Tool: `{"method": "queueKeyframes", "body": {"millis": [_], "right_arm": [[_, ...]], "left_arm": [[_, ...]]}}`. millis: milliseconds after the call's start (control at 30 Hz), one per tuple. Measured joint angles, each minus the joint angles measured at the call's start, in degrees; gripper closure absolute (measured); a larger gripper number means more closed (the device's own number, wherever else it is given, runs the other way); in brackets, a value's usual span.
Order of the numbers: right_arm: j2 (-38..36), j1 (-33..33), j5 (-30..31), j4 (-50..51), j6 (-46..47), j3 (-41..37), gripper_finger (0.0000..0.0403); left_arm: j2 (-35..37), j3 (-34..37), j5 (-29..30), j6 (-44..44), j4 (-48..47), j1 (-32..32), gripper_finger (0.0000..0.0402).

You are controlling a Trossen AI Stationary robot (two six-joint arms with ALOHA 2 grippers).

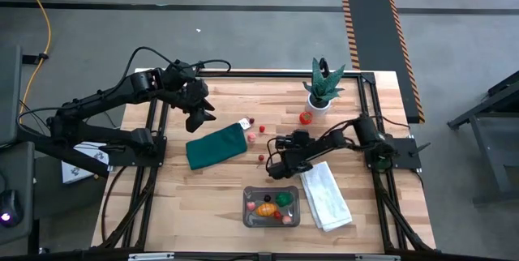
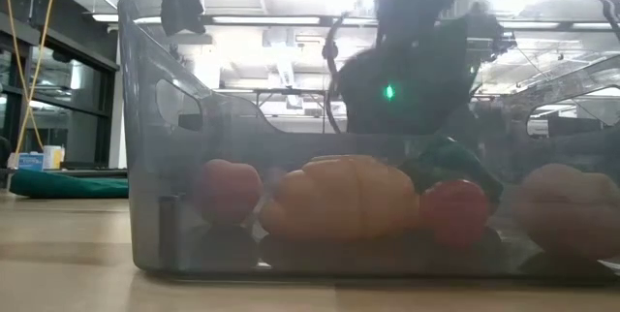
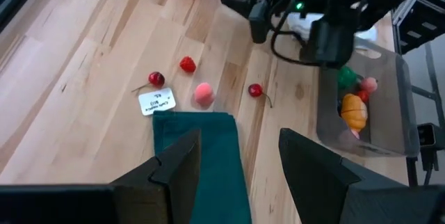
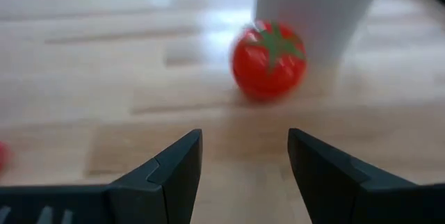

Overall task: Pick and placing Produce into tupperware
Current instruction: Put the red tomato into the black bin

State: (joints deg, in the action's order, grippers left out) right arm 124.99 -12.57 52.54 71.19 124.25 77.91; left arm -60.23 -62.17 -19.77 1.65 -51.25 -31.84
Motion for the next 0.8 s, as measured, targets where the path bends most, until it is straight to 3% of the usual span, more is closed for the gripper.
{"method": "queueKeyframes", "body": {"millis": [200,467,800], "right_arm": [[2.96,-1.36,-1.85,1.14,3.25,0.00,0.0198],[3.13,-1.31,2.55,5.99,3.40,0.00,0.0198],[3.15,-0.56,2.49,1.47,4.25,0.00,0.0198]], "left_arm": [[-0.09,0.00,0.00,-2.28,0.33,-0.01,0.0220],[-0.09,0.00,0.01,-5.03,0.81,-0.01,0.0220],[-0.09,0.00,-0.02,-6.43,0.44,-0.01,0.0220]]}}
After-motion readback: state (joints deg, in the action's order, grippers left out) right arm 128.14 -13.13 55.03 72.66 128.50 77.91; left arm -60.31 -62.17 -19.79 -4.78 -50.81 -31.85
